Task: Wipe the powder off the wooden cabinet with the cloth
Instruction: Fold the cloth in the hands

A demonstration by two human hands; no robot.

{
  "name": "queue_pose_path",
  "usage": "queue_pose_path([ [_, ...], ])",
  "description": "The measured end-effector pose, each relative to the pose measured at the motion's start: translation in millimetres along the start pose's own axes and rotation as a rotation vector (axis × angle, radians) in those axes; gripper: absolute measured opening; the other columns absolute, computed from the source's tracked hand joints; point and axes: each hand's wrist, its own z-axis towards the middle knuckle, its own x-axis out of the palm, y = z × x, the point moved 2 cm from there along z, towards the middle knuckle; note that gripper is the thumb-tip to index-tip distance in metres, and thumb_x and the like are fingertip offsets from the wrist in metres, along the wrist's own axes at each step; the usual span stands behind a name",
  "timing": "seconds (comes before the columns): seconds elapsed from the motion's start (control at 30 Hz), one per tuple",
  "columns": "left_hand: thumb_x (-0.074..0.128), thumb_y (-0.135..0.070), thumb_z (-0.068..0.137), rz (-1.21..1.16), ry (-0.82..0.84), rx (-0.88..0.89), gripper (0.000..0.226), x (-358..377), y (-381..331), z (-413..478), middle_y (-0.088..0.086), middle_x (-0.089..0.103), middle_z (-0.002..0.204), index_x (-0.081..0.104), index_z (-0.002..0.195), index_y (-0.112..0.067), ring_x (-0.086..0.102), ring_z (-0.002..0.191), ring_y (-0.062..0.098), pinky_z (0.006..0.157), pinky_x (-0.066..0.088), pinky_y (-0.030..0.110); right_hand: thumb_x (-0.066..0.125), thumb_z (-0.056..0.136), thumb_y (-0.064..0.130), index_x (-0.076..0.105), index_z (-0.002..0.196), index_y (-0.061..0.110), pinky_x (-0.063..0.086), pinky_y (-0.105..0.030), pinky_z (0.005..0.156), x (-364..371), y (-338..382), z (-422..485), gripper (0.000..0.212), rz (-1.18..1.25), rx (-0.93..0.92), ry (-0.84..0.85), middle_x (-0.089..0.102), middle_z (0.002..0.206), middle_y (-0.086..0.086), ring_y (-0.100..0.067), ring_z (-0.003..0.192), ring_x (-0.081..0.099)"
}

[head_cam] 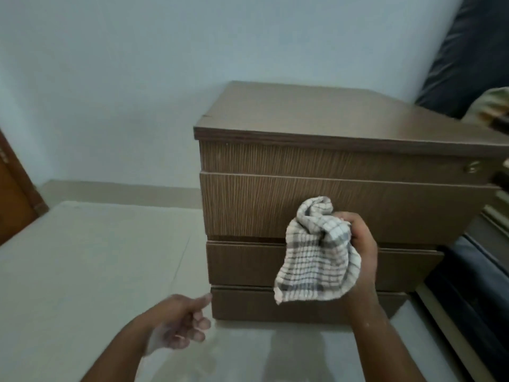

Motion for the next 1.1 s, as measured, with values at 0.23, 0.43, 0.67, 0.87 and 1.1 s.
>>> queue_pose_path([
  [0.23,0.061,-0.046,0.09,0.275,0.708,0.272,0.065,83.0,-85.4,-66.7,0.023,0.064,0.131,0.05,0.136,-0.001,0.067,0.101,0.028,0.071,0.06,0.034,0.074,0.087,0.005,0.046,0.116,0.035,0.051,-0.006,0.074,-0.3,16.2,14.1,0.05,-0.331,0.206,0.363,0.061,0.11,0.012,0.013,0.092,0.062],
  [0.43,0.061,-0.037,0.096,0.259,0.354,0.523,0.038,106.5,-113.6,-91.4,0.024,0.074,0.106,0.062,0.121,-0.008,0.071,0.087,0.027,0.063,0.057,0.033,0.075,0.088,0.006,0.06,0.106,0.025,0.058,-0.019,0.075,9.6,42.0,6.7,0.031,-0.245,0.039,0.45,0.07,0.097,0.007,-0.005,0.091,0.07],
  [0.67,0.046,-0.054,0.089,0.218,0.373,0.577,0.058,96.6,-121.3,-111.9,0.009,0.07,0.06,0.073,0.064,-0.01,0.064,0.051,0.015,0.051,0.054,0.025,0.049,0.106,0.016,0.071,0.093,0.006,0.055,-0.049,0.061,-2.6,49.5,10.9,0.027,-0.114,0.109,0.313,0.073,0.084,-0.017,-0.036,0.07,0.068],
  [0.87,0.05,-0.063,0.079,0.139,0.248,0.681,0.068,79.6,-137.0,-119.0,0.009,0.058,0.07,0.065,0.099,0.0,0.054,0.06,0.012,0.05,0.048,0.024,0.051,0.105,0.019,0.076,0.091,0.013,0.055,-0.065,0.076,-0.2,43.4,8.1,0.03,-0.155,0.152,0.278,0.073,0.089,-0.022,-0.048,0.086,0.067],
  [1.1,0.046,-0.06,0.089,0.037,0.359,0.767,0.058,78.8,-150.5,-141.2,0.008,0.07,0.125,0.062,0.127,-0.02,0.068,0.115,0.025,0.087,0.059,0.042,0.075,0.078,0.053,0.07,0.071,0.006,0.045,-0.025,0.049,-14.3,56.5,14.7,0.048,0.107,0.224,0.268,0.058,0.059,-0.011,-0.018,0.052,0.052],
])
